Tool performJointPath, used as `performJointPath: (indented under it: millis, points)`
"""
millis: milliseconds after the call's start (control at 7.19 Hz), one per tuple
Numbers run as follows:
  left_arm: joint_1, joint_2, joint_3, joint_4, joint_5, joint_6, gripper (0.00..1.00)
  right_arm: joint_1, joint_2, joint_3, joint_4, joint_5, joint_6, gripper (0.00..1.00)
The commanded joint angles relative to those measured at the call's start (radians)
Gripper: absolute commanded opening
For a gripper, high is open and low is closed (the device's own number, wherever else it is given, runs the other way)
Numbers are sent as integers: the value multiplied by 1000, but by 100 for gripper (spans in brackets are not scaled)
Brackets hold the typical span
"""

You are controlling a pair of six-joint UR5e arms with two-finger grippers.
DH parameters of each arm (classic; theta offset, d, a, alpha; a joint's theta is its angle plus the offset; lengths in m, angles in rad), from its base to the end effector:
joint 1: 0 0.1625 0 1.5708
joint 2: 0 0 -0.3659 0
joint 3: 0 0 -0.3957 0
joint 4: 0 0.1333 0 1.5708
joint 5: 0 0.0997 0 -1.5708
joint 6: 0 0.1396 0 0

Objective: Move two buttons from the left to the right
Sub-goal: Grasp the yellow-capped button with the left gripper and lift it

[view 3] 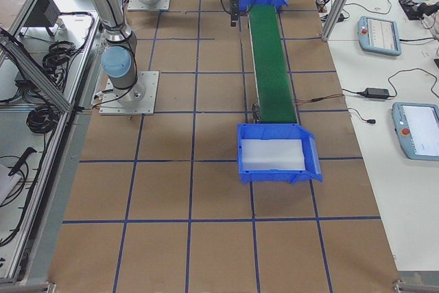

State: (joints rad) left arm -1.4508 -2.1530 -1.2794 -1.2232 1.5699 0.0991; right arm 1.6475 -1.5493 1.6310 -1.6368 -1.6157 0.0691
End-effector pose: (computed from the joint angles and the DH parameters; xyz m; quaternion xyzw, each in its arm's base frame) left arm -0.0501 -0.6988 0.2209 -0.0104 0.9995 -0.0283 0.0027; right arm 0.1650 -0.4885 0.3550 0.0040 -0.9997 -0.0062 0.0230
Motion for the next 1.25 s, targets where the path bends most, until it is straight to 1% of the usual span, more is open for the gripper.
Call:
performJointPath:
  millis: [0, 139, 278, 556, 695, 974, 1113]
  points:
    - [-57, 149, 17, -158, 77, -5, 0, 0, 0, 1, 0, -1, -2, 100]
    - [-65, 177, 17, -177, 73, -12, 0, 0, 0, 1, 0, -1, -2, 100]
    - [-103, 197, 18, -197, 71, -71, 0, 0, 0, 1, 0, -1, -2, 100]
    - [-222, 190, 18, -184, 46, -244, 0, -2, 0, 0, -1, -3, -5, 100]
    - [-236, 168, 8, -141, 4, -266, 0, 0, 0, 0, 0, -3, -5, 100]
    - [-240, 26, 8, 32, -2, -263, 0, 0, 0, 1, 0, -4, -6, 100]
    - [-240, -13, 8, 72, -10, -262, 0, -2, 0, 1, 0, -1, -8, 100]
